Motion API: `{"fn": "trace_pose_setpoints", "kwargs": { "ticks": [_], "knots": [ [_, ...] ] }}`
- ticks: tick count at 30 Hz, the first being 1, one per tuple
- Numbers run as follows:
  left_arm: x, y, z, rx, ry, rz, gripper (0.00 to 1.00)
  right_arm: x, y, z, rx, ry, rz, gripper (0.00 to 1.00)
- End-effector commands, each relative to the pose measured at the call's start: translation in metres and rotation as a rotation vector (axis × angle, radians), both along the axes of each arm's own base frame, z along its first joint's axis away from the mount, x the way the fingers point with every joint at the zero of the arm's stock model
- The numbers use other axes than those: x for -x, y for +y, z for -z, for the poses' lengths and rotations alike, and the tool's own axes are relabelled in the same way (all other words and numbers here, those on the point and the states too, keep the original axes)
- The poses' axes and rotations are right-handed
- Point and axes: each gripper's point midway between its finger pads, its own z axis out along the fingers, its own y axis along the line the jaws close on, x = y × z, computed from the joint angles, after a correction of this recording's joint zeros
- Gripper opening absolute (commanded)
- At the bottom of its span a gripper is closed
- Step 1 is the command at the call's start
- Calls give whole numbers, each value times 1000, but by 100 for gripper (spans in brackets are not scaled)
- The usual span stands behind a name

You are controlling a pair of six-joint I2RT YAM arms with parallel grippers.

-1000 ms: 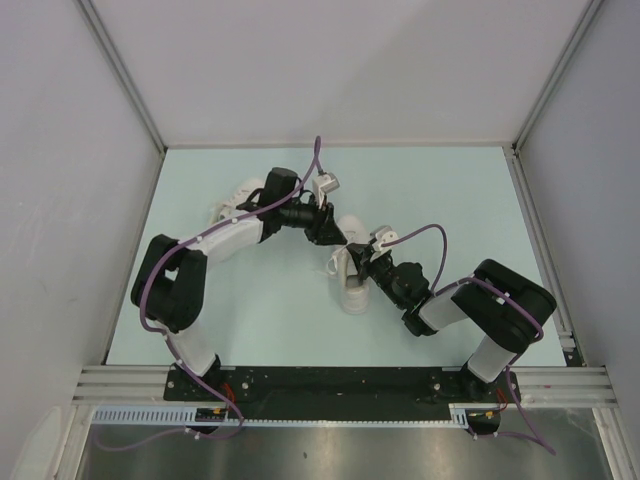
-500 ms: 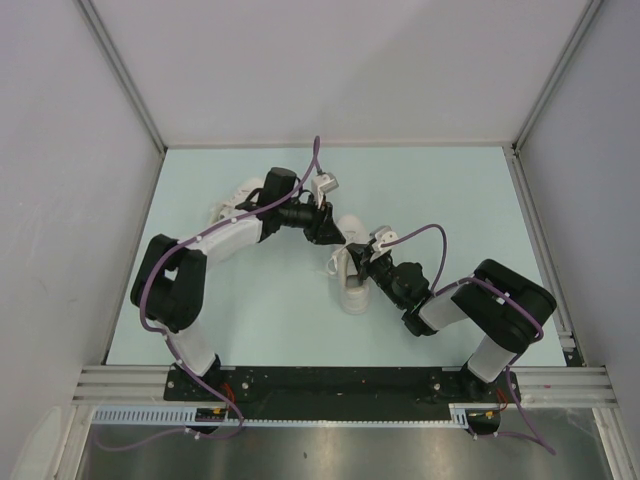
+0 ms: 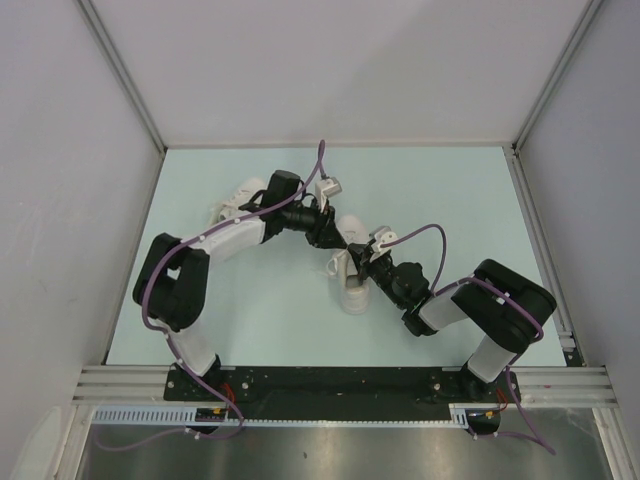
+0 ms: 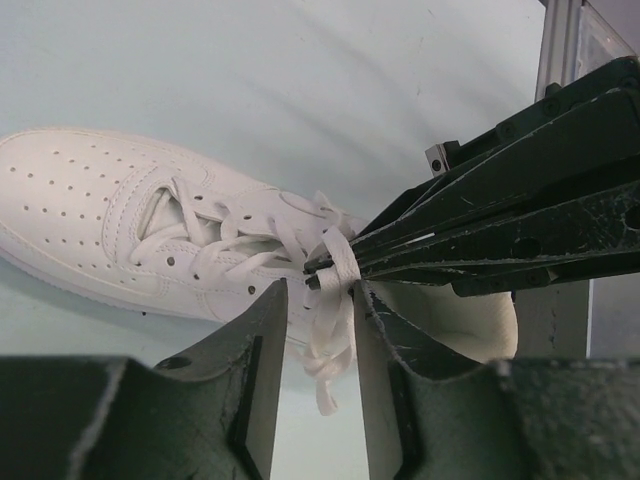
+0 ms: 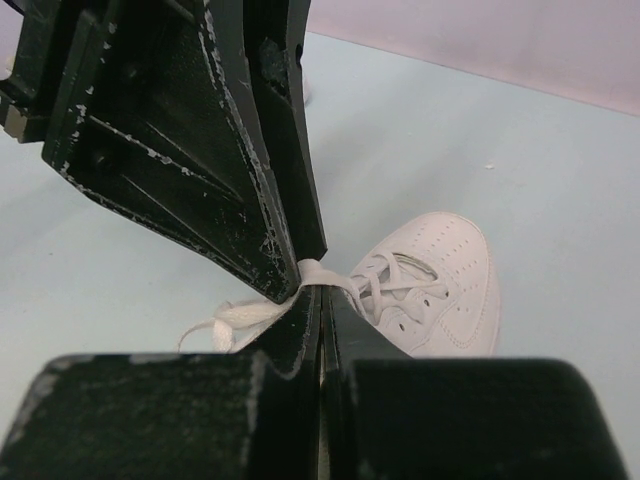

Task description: Tie the shoes

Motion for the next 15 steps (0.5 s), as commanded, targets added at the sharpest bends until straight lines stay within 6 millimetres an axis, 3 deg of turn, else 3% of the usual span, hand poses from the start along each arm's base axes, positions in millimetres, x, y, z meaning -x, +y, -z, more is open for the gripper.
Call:
{"fn": "trace_pose_setpoints", "kwargs": {
  "ticks": [1,6,10,14,15],
  "knots": [
    [0,-8,-7,31,-4,37,32,4,4,-62,-164,-181,-25,0],
    [2,-11,-10,56,10,53,21,4,5,-63,-165,-185,-27,0],
    [7,-11,-15,78,4,68,2,4,4,-63,-161,-186,-25,0],
    [6,-8,-20,87,11,50,0,4,3,-62,-149,-190,-26,2],
    [6,-7,-20,85,9,47,0,5,4,-62,-146,-195,-31,9]
  ]
}}
